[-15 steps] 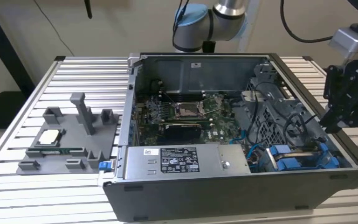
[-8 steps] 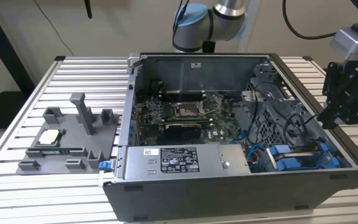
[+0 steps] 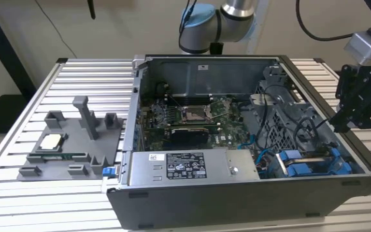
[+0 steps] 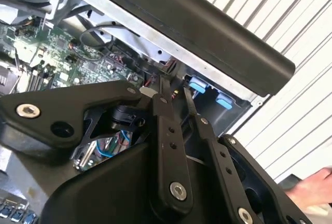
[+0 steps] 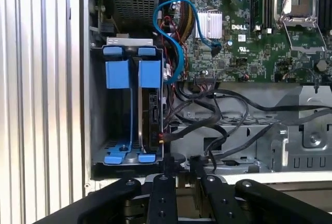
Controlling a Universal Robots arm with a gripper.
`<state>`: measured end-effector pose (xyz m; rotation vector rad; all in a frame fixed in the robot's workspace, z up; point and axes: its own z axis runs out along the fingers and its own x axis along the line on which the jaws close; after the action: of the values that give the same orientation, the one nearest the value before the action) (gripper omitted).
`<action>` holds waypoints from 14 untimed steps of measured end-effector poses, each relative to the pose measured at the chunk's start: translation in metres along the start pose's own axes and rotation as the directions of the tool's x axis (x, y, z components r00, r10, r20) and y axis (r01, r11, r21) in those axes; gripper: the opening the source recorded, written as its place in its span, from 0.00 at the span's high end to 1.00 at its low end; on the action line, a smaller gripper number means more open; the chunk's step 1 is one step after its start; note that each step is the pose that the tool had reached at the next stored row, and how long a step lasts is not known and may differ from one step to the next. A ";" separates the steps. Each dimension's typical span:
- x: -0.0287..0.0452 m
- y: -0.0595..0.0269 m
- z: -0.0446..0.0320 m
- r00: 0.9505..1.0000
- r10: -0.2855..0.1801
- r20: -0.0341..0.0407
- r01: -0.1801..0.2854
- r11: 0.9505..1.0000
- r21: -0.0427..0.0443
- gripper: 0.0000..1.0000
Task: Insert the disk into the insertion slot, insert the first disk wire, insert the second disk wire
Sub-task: 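Insert the second disk wire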
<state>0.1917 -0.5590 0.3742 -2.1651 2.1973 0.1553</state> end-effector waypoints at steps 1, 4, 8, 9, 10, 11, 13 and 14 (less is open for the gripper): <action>0.0001 -0.0001 0.0006 1.000 0.000 0.009 0.000 1.000 0.000 0.74; 0.0002 -0.0003 0.0018 0.999 -0.001 0.042 0.001 1.000 0.000 0.74; 0.0015 -0.0006 0.0034 0.996 -0.003 0.090 0.003 1.000 0.000 0.76; 0.0023 -0.0007 0.0038 0.995 -0.003 0.099 0.003 1.000 0.000 0.76; 0.0031 -0.0007 0.0045 0.994 -0.004 0.106 0.004 1.000 0.001 0.82; 0.0040 -0.0008 0.0051 0.994 -0.004 0.111 0.004 1.000 0.001 0.82; 0.0056 -0.0008 0.0053 0.993 -0.004 0.116 0.004 1.000 0.001 0.84; 0.0062 -0.0008 0.0052 0.993 -0.004 0.117 0.004 1.000 0.001 0.84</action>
<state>0.1922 -0.5646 0.3683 -2.1026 2.1294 0.2737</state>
